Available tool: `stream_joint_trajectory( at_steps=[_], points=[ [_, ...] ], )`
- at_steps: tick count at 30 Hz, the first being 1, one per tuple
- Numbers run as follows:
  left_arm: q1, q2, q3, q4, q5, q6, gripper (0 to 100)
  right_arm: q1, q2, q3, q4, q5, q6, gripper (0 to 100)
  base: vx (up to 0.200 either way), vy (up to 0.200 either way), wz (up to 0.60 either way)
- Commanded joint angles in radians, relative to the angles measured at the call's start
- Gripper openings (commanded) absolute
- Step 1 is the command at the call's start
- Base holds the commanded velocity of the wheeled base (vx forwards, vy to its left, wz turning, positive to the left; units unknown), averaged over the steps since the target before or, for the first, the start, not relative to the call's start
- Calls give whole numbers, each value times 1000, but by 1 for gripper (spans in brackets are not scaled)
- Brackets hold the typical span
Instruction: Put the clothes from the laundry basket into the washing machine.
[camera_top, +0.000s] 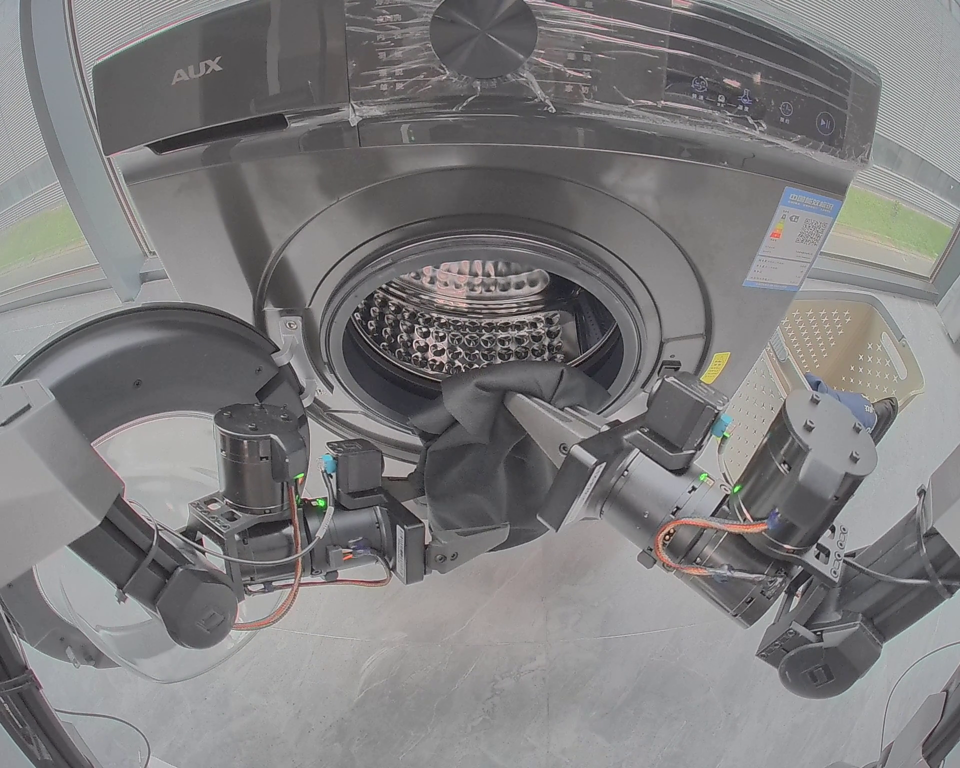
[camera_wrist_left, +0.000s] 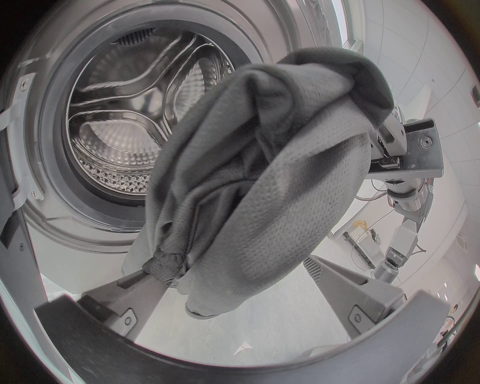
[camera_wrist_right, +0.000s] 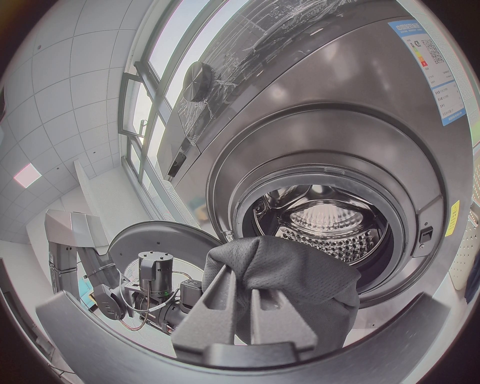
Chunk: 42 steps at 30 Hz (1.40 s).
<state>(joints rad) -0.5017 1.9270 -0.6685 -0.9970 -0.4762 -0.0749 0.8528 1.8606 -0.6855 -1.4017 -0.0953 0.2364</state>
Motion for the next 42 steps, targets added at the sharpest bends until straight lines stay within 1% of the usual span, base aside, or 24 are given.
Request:
stream_joint_trajectory(
  at_steps=[1, 9, 12, 16, 18, 19, 21, 25, 30, 33, 35, 36, 38, 41, 42],
  points=[
    [-18, 1, -5, -2, 1, 0, 100, -1, -1, -2, 0, 0, 0, 0, 0, 0, 0],
    [-92, -51, 63, -2, 8, -3, 100, -6, 3, -14, 0, -1, 0, 0, 0, 0, 0],
    [-126, -79, 93, -2, 8, -3, 100, -9, 8, -25, 0, -21, 0, 0, 0, 0, 0],
    [-141, -109, 98, 0, 8, -6, 100, -12, 8, -28, 3, -24, 0, 0, 0, 0, 0],
    [-141, -122, 98, 0, 8, -17, 100, -14, 8, -29, 3, -26, 0, 0, 0, 0, 0],
    [-141, -132, 96, 1, 8, -28, 100, -15, 8, -28, 1, -27, 0, 0, 0, 0, 0],
    [-141, -131, 92, 1, 8, -36, 100, -17, 8, -28, 0, -27, 0, 0, 0, 0, 0],
    [-136, -103, 75, 0, 8, -37, 100, -18, 5, -28, 0, -27, -2, 0, 0, 0, 0],
    [-132, -39, 32, -5, 48, -36, 100, -15, 0, -22, 7, -29, -2, 0, 0, 0, 0],
    [-129, -19, 12, -22, 60, -43, 100, -12, -1, -22, 10, -30, -2, 0, 0, 0, 0],
    [-130, 1, -5, -57, 83, -75, 100, -6, -3, -22, 10, -32, -2, 0, 0, 0, 0],
    [-130, 10, -14, -69, 94, -85, 100, -4, -3, -20, 12, -32, 0, 0, 0, 0, 0],
    [-130, 32, -28, -86, 111, -91, 100, -3, -3, -19, 10, -32, 0, 0, 0, 0, 0],
    [-132, 58, -37, -106, 133, -91, 100, -3, -3, -19, 10, -32, 0, 0, 0, 0, 0],
    [-132, 64, -39, -112, 133, -91, 100, -3, -3, -19, 10, -32, 0, 0, 0, 0, 0]
  ],
)
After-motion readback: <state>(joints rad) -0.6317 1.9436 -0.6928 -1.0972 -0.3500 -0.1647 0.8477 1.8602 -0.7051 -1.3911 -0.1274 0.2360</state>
